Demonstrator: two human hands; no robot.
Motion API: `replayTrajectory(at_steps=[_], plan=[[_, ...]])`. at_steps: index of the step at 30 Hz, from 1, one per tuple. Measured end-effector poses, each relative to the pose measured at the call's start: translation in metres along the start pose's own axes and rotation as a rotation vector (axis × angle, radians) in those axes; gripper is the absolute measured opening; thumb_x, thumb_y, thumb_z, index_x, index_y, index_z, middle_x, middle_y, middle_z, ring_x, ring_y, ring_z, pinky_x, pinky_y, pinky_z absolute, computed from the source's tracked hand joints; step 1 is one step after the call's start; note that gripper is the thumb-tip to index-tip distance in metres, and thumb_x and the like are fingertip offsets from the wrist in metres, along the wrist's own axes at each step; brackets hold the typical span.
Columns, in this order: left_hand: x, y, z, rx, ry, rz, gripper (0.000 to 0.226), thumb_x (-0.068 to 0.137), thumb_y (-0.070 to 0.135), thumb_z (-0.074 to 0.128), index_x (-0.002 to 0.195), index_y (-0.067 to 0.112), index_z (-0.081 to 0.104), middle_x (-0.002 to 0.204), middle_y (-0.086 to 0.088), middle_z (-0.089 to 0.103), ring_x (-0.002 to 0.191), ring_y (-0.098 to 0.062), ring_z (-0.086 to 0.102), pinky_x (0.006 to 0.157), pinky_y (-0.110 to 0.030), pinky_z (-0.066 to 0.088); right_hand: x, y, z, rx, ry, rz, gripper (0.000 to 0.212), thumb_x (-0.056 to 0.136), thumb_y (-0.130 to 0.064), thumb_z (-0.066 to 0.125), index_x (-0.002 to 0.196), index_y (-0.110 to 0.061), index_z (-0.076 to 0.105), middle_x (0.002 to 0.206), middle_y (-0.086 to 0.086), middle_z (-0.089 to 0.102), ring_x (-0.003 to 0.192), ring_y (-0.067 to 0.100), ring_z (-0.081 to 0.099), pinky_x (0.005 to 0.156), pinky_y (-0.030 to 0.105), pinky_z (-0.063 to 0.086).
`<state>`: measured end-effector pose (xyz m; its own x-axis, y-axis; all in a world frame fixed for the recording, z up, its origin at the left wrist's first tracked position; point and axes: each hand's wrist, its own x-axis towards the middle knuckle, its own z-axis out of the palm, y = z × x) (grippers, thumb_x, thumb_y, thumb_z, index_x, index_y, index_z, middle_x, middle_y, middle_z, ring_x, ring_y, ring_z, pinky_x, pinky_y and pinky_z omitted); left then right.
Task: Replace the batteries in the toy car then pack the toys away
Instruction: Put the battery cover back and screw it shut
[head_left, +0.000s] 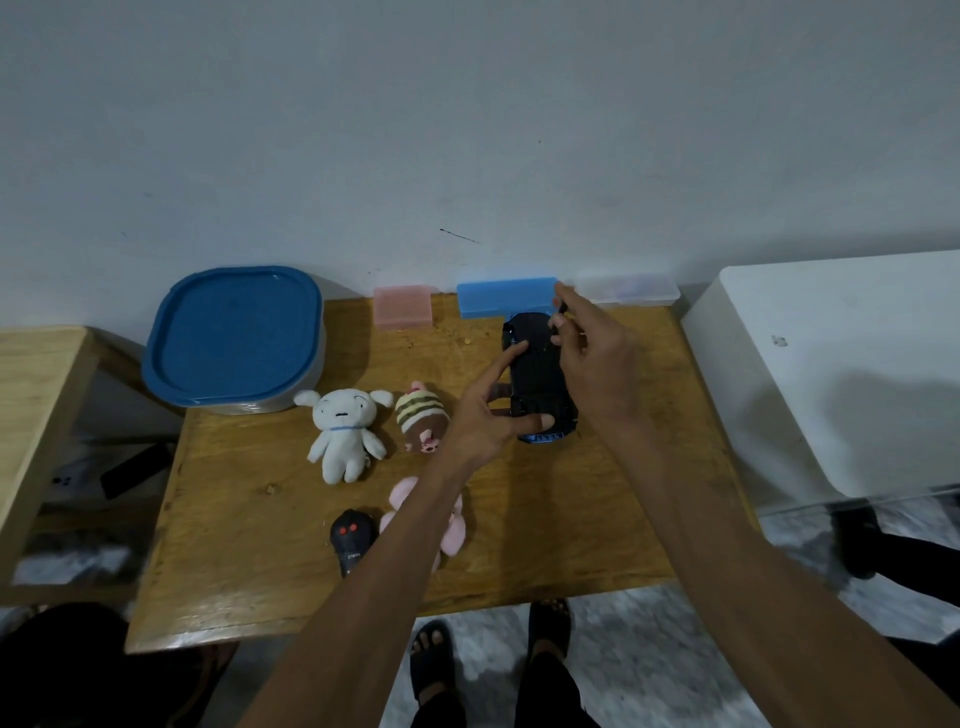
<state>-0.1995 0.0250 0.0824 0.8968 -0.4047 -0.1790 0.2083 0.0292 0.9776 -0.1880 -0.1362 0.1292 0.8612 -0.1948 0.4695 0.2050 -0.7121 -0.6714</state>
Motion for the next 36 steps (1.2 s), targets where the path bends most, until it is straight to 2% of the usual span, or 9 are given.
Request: replayTrajectory(at_steps=[3, 6, 11, 14, 16, 21, 24, 28, 36], plan=[[-0.001, -0.003, 0.0, 0.008, -0.004, -0.012, 0.093, 0.075, -0.005, 0.084, 0.151, 0.029, 0.043, 0.141, -0.012, 0.057, 0.127, -0.028, 0.059, 0.093, -0.058, 0.058, 0.002, 0.002, 0.002, 0.001, 0.029, 0.009, 0.026, 0.096, -0.019, 0.065, 0.121, -0.011, 0.066, 0.099, 0.002, 0.073, 0.087, 0.011, 0.068, 0.075, 0.033, 0.061], [-0.003, -0.006, 0.001, 0.013, -0.002, -0.023, 0.093, 0.075, -0.003, 0.085, 0.151, 0.03, 0.043, 0.14, -0.009, 0.058, 0.127, -0.025, 0.058, 0.093, -0.056, 0.058, 0.002, 0.006, 0.002, 0.018, 0.041, 0.061, 0.028, 0.092, -0.027, 0.069, 0.118, -0.02, 0.061, 0.08, -0.014, 0.06, 0.074, 0.001, 0.058, 0.067, 0.014, 0.052], [-0.004, -0.007, 0.003, 0.016, 0.008, -0.024, 0.092, 0.074, -0.003, 0.085, 0.15, 0.03, 0.044, 0.143, -0.01, 0.055, 0.126, -0.027, 0.058, 0.092, -0.057, 0.058, -0.003, 0.013, 0.001, 0.036, 0.033, 0.015, 0.027, 0.095, -0.028, 0.067, 0.119, -0.016, 0.064, 0.099, -0.007, 0.069, 0.087, -0.001, 0.064, 0.074, 0.01, 0.053], [-0.004, -0.006, 0.003, 0.016, 0.011, -0.026, 0.092, 0.074, -0.002, 0.085, 0.149, 0.034, 0.045, 0.143, -0.011, 0.055, 0.124, -0.027, 0.06, 0.091, -0.057, 0.059, -0.006, 0.013, 0.002, 0.094, 0.009, 0.04, 0.025, 0.098, -0.023, 0.064, 0.121, -0.016, 0.063, 0.108, -0.007, 0.071, 0.097, 0.0, 0.068, 0.083, 0.02, 0.059], [-0.004, -0.007, 0.004, 0.027, 0.015, -0.027, 0.091, 0.074, 0.0, 0.086, 0.148, 0.035, 0.046, 0.142, -0.009, 0.055, 0.124, -0.024, 0.06, 0.089, -0.055, 0.06, -0.007, 0.013, 0.002, 0.1, 0.008, 0.055, 0.018, 0.096, -0.023, 0.066, 0.113, -0.018, 0.063, 0.1, -0.009, 0.069, 0.092, 0.0, 0.068, 0.078, 0.027, 0.061], [-0.008, -0.012, 0.007, 0.041, 0.001, -0.034, 0.091, 0.074, 0.0, 0.086, 0.148, 0.032, 0.045, 0.137, -0.008, 0.06, 0.122, -0.024, 0.061, 0.091, -0.053, 0.06, -0.008, 0.013, 0.003, 0.027, 0.065, 0.045, 0.02, 0.089, -0.026, 0.074, 0.097, -0.02, 0.057, 0.084, -0.005, 0.06, 0.075, 0.007, 0.06, 0.063, 0.026, 0.055], [-0.009, -0.013, 0.009, 0.03, -0.005, -0.04, 0.092, 0.074, -0.001, 0.086, 0.149, 0.033, 0.045, 0.136, -0.008, 0.06, 0.121, -0.022, 0.062, 0.091, -0.052, 0.06, -0.011, 0.013, 0.003, 0.067, 0.059, 0.106, 0.022, 0.09, -0.028, 0.073, 0.103, -0.021, 0.057, 0.096, -0.007, 0.064, 0.083, 0.002, 0.064, 0.069, 0.023, 0.059], [-0.008, -0.011, 0.011, 0.026, -0.012, -0.037, 0.092, 0.074, 0.0, 0.086, 0.148, 0.035, 0.045, 0.135, -0.007, 0.061, 0.121, -0.021, 0.062, 0.091, -0.05, 0.06, -0.008, 0.013, 0.001, 0.116, 0.072, 0.136, 0.027, 0.09, -0.022, 0.074, 0.112, -0.021, 0.057, 0.087, -0.022, 0.06, 0.082, 0.002, 0.066, 0.071, 0.023, 0.059], [-0.007, -0.009, 0.012, 0.011, -0.005, -0.042, 0.091, 0.074, 0.001, 0.086, 0.147, 0.037, 0.045, 0.132, -0.007, 0.061, 0.12, -0.02, 0.062, 0.09, -0.05, 0.061, -0.007, 0.017, -0.002, 0.099, 0.043, 0.06, 0.014, 0.093, -0.02, 0.069, 0.105, -0.018, 0.063, 0.097, -0.01, 0.07, 0.089, 0.0, 0.069, 0.076, 0.022, 0.061]])
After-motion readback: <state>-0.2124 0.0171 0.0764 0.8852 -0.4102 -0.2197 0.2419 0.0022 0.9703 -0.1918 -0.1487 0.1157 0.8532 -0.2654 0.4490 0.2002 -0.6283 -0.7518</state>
